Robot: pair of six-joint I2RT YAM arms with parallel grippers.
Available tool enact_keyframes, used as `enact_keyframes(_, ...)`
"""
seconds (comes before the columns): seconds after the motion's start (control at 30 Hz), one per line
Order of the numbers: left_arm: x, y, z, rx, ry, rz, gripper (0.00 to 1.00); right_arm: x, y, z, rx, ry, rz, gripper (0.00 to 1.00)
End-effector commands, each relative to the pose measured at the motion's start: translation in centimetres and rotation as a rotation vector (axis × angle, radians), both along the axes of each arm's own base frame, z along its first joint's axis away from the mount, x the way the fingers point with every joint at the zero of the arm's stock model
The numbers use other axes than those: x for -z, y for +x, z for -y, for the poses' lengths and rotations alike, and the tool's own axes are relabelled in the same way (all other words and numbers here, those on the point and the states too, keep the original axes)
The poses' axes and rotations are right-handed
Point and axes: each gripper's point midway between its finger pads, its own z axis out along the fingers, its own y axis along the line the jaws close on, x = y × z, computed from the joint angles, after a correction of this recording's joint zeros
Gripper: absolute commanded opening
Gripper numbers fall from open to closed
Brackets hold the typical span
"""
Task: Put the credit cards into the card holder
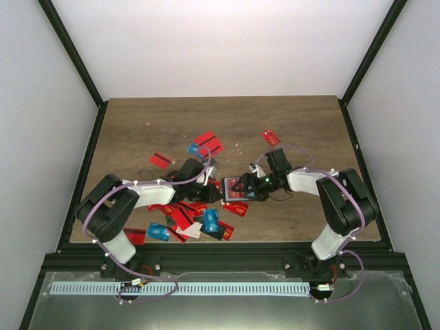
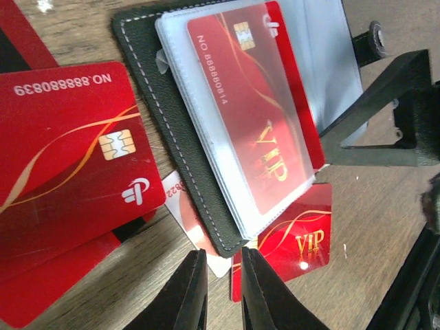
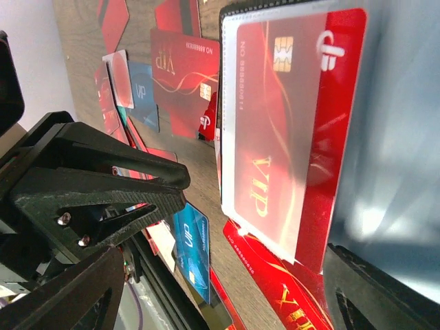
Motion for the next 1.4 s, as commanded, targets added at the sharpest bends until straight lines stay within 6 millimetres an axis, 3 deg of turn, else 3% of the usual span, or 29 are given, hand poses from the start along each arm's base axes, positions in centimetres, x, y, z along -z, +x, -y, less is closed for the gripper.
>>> enact_keyframes(0.0, -0.3, 0.7, -0.2, -0.032, 0.020, 0.028, 0.17, -1.5, 1.1, 0.0, 0.001, -0.038, 0.078, 0.80)
enact_keyframes(0.27, -1.0, 1.0, -0.9, -0.053, 0.057, 0.049, 0.16, -2.5, 1.4, 0.1, 0.001, -0.083, 0.153, 0.82)
enact_keyframes(0.47, -1.4, 0.0, -2.3, -0.066, 0.109, 0.050, 0.18, -1.6, 0.8, 0.0, -0.025, -0.108, 0.164, 0.82)
enact_keyframes(0.63, -1.4, -0.2, -2.8, -0.080, 0.117, 0.060, 0.18, -1.2, 1.9, -0.3, -0.017, -0.124, 0.180, 0.82)
enact_keyframes(1.0, -1.0, 2.0, -1.8, -0.109, 0.133, 0.085, 0.16, -0.2, 4.4, -0.2, 0.022, -0.203, 0.202, 0.82)
enact_keyframes(1.37, 1.0, 2.7, -0.2, -0.065, 0.124, 0.043, 0.16, 0.6, 4.1, -1.3, 0.004, -0.209, 0.186, 0.82)
